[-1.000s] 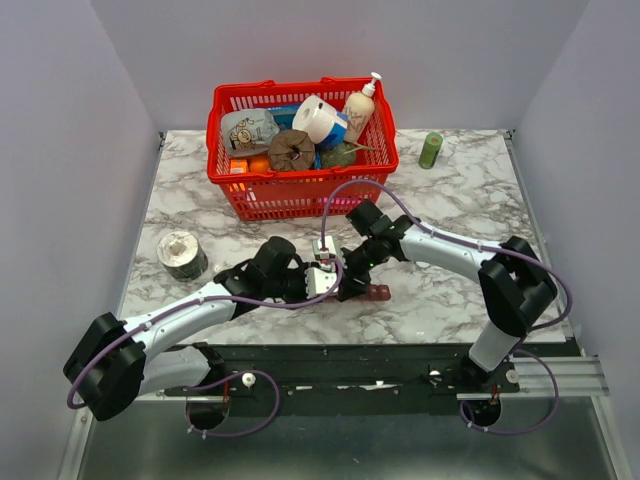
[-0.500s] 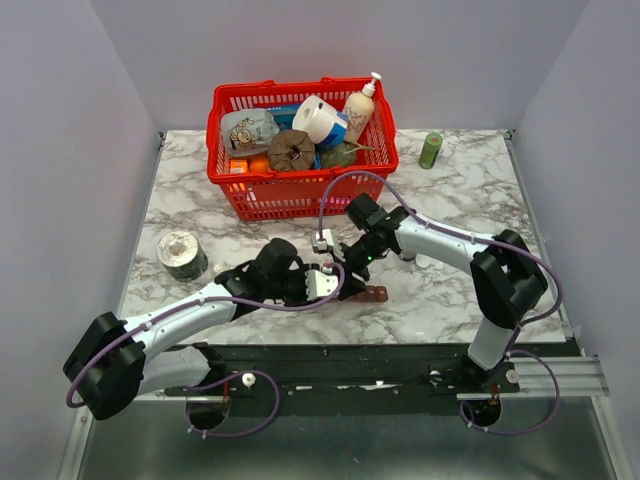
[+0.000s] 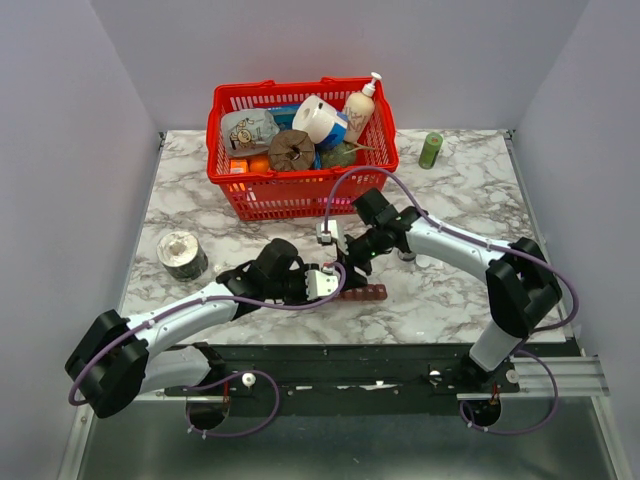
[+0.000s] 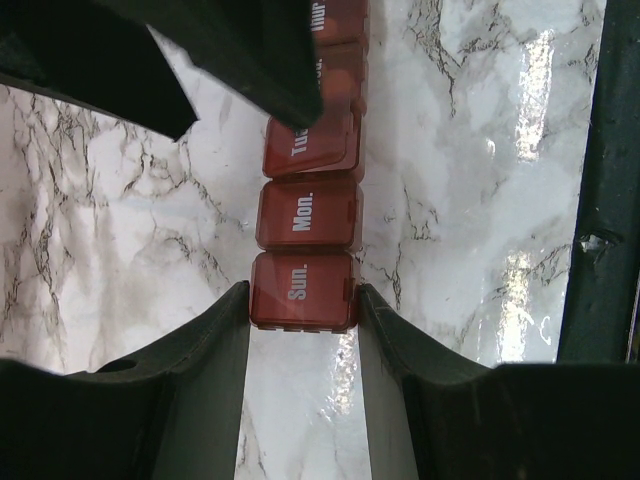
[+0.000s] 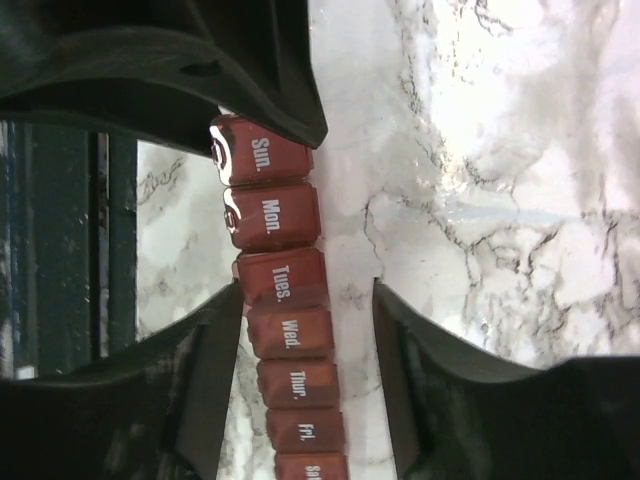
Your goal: Sort the pills into containers
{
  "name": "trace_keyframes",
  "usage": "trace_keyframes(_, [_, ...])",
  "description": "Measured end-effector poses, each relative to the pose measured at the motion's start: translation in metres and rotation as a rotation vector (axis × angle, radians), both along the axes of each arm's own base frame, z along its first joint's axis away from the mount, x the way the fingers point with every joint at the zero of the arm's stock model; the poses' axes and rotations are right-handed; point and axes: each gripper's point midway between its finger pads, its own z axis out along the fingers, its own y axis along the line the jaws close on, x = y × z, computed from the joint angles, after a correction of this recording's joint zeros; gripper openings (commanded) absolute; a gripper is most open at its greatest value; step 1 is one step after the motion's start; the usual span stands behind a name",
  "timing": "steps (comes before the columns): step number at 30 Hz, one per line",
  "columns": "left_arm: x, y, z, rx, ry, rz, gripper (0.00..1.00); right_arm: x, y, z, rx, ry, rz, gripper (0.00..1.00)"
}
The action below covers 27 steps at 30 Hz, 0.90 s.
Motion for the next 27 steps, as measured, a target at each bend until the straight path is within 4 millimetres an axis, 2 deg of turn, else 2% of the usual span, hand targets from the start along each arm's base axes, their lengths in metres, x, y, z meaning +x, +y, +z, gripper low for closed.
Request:
trace_keyframes(1, [0.000,0.000,0.000,0.001,0.001,0.000,0.00,-0.002,0.000,0.001,0.005,0.005,0.011,0.75])
trace_keyframes(4, [0.000,0.000,-0.001,0.002,0.003,0.000,0.00,-0.009,-0.002,0.000,0.007,0.021,0.045,0.79])
trace_keyframes(9, [0.000,0.000,-0.001,0.003,0.004,0.001,0.00,-0.015,-0.003,-0.005,-0.008,0.032,0.064,0.79])
trace_keyframes(19, [0.000,0.000,-0.001,0.000,0.005,0.003,0.00,-0.018,-0.001,-0.025,-0.072,0.054,0.055,0.73])
trace_keyframes(22, [0.001,-0.001,0.000,-0.003,0.002,0.003,0.00,-0.014,-0.001,-0.026,-0.078,0.041,0.040,0.67])
trace_keyframes(27, [0.000,0.000,-0.001,-0.002,0.003,0.004,0.00,-0.008,-0.001,-0.028,-0.093,0.022,0.012,0.64])
